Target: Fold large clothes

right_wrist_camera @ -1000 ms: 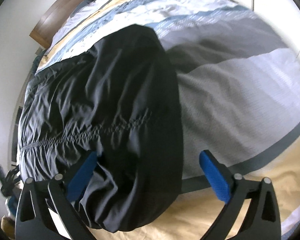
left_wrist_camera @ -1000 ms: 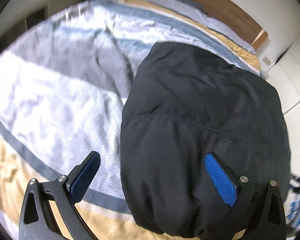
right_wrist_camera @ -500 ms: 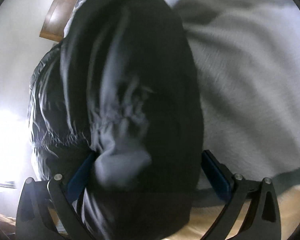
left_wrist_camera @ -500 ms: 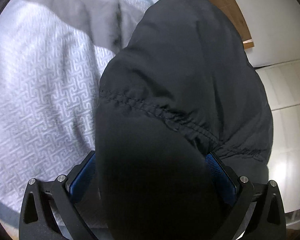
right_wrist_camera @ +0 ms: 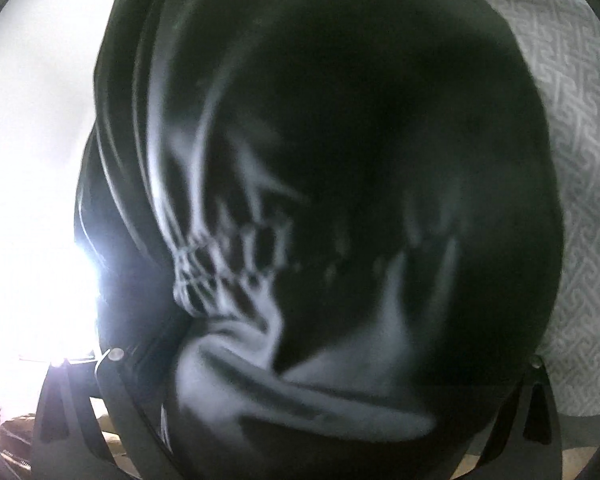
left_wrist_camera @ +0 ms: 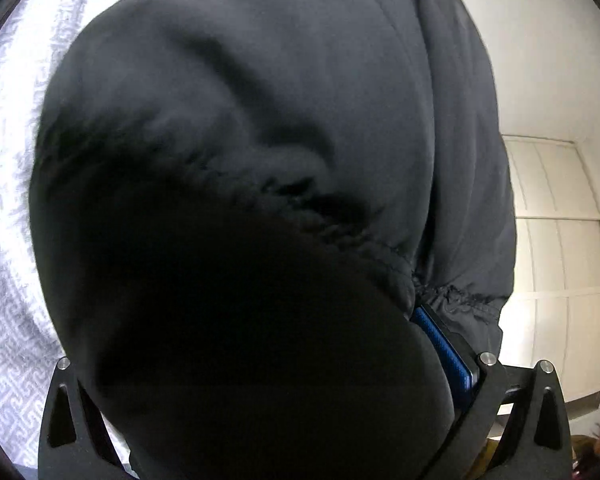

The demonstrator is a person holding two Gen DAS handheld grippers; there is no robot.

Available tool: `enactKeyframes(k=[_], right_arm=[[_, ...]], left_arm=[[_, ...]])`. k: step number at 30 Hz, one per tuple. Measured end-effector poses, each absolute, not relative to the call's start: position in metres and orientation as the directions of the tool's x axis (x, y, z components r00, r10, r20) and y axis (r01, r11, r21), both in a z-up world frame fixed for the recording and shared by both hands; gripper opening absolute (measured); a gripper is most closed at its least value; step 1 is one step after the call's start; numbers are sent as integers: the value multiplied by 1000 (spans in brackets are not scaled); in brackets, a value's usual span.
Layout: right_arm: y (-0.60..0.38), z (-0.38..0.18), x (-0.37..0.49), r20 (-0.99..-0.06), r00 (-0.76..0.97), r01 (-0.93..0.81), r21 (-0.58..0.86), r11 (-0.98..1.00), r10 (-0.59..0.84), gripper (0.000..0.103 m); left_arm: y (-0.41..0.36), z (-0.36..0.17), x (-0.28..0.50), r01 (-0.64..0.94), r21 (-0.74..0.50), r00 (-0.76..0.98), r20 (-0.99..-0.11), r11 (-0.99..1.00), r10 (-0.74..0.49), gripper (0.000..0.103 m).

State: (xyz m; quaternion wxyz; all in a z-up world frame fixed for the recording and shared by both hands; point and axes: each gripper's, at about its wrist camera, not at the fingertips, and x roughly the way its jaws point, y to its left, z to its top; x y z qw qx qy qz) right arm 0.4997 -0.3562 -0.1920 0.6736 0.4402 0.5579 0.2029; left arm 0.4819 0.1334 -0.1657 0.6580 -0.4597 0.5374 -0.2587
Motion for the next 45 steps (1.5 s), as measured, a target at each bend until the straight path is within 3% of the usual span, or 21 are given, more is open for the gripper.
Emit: enactKeyframes(k=[2, 5, 6, 8, 10, 14, 19, 31, 35, 41, 45], right_arm=[[-353, -194, 502, -580, 303, 227, 815, 533, 757, 103], [-346, -194, 505, -562, 287, 217, 827, 518, 776, 102], [-343, -191, 506, -562, 294, 205, 827, 523, 773, 96], [-334, -180, 510, -533, 322, 162, 845, 509, 782, 62], [-328, -166, 514, -528, 340, 116, 845, 522, 778, 47], [-310, -135, 527, -556, 350, 23, 809, 587, 754, 33], [-291, -83, 537, -543, 414, -88, 775, 625, 731, 28], [-292, -6, 475, -482, 488, -224, 736, 638, 728, 28], [-297, -12, 442, -455, 505, -230, 748, 623, 733, 28], [-314, -70, 433, -489, 494, -162, 760, 629, 719, 28], [-323, -98, 413, -469, 507, -168, 769, 617, 723, 28]], left_arm=[[129, -163, 481, -160, -874, 291, -486, 459, -824, 101], [118, -153, 480, -164, -884, 324, -468, 439, -822, 78], [114, -148, 481, -156, -887, 336, -461, 434, -821, 69], [105, -137, 480, -129, -896, 352, -441, 424, -826, 57], [94, -120, 482, -86, -904, 370, -419, 418, -829, 46], [78, -89, 488, -10, -906, 397, -392, 424, -830, 37], [60, -57, 488, 50, -911, 443, -347, 409, -827, 29], [47, 14, 414, 167, -911, 478, -261, 378, -839, 29], [62, 7, 394, 171, -909, 485, -259, 381, -835, 29], [59, -45, 394, 86, -902, 471, -337, 422, -815, 29], [64, -68, 388, 104, -899, 487, -327, 426, -810, 29]])
